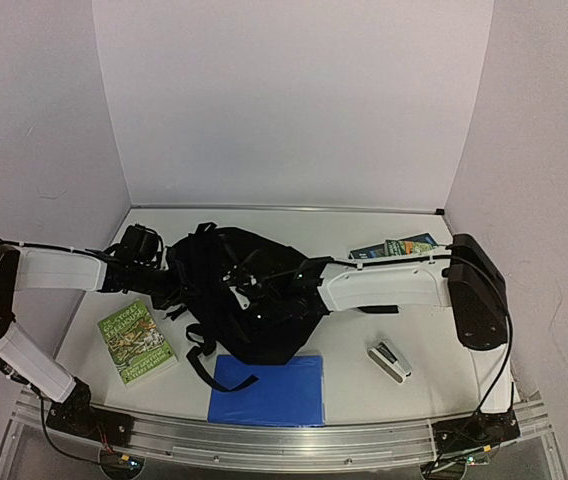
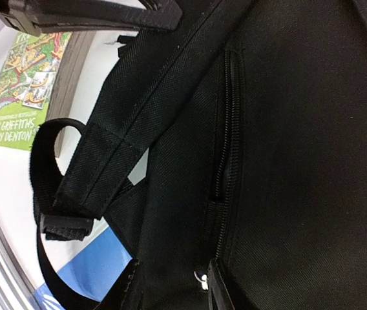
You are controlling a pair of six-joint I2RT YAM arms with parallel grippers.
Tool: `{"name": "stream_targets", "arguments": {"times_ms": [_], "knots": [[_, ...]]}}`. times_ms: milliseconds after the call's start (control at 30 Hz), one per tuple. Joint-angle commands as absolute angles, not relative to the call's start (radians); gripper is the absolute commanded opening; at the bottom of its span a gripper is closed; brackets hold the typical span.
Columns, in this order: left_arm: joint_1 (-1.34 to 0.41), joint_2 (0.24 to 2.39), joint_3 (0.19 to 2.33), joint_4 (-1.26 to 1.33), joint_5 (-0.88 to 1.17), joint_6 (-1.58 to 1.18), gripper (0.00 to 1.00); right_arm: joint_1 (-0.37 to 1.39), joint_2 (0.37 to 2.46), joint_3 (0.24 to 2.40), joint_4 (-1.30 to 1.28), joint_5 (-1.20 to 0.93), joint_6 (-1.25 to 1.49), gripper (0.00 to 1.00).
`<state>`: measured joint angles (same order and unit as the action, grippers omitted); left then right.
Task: Pack the student bag
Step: Adjust the student bag at the center of the board.
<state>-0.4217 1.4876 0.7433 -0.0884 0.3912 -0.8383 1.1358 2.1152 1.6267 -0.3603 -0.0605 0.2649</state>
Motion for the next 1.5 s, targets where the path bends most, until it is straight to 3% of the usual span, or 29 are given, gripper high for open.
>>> {"name": "stream_targets", "arguments": {"times_ms": [0, 500, 567, 733, 867, 1367, 1467], "knots": [[-0.412, 1.464, 0.733, -0.084, 0.384, -0.833, 0.0, 1.141, 2.166, 1.691, -0.403, -0.047, 0.244, 0.35], [-0.411, 1.462, 0.724, -0.071, 0.393, -0.839, 0.0, 1.117, 2.273, 1.768, -0.478, -0.001, 0.266, 0.39], [-0.411, 1.463, 0.724, -0.071, 0.393, -0.839, 0.0, 1.116, 2.287, 1.761, -0.48, 0.0, 0.268, 0.35], [-0.412, 1.462, 0.72, -0.072, 0.386, -0.839, 0.0, 1.104, 2.296, 1.739, -0.477, -0.002, 0.283, 0.1], [-0.41, 1.466, 0.716, -0.075, 0.377, -0.842, 0.0, 1.102, 2.242, 1.719, -0.451, -0.037, 0.292, 0.01], [-0.372, 1.494, 0.672, -0.084, 0.302, -0.901, 0.0, 1.099, 2.02, 1.524, -0.272, -0.115, 0.387, 0.0], [-0.371, 1.494, 0.674, -0.091, 0.3, -0.879, 0.04, 1.1, 2.0, 1.483, -0.223, -0.131, 0.407, 0.0]]}}
